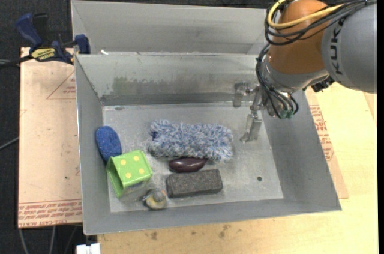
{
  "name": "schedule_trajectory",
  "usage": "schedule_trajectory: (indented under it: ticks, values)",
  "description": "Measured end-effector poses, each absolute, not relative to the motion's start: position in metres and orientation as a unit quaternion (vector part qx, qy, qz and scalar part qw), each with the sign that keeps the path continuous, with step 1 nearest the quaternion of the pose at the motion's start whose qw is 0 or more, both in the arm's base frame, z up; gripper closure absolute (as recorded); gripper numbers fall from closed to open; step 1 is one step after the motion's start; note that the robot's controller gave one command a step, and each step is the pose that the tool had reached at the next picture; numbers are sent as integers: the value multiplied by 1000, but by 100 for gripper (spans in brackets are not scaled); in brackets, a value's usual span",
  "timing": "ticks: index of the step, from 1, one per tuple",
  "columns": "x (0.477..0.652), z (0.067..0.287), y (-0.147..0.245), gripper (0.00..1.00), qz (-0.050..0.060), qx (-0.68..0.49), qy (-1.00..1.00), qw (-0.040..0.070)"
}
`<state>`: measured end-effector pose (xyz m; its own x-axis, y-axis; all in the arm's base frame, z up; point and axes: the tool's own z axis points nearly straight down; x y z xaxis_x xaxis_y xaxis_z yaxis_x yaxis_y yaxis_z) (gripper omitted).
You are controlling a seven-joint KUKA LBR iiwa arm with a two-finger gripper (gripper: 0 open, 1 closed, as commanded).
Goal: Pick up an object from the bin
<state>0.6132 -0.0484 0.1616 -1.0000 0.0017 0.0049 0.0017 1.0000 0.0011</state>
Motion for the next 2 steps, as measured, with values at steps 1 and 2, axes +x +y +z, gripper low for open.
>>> schedule_trajectory:
  ticks: [1, 2]
  values:
    - [614, 166, -48, 0, 0, 0, -1000, -1]
    - [614, 136, -15, 0, 1, 25, -1000, -4]
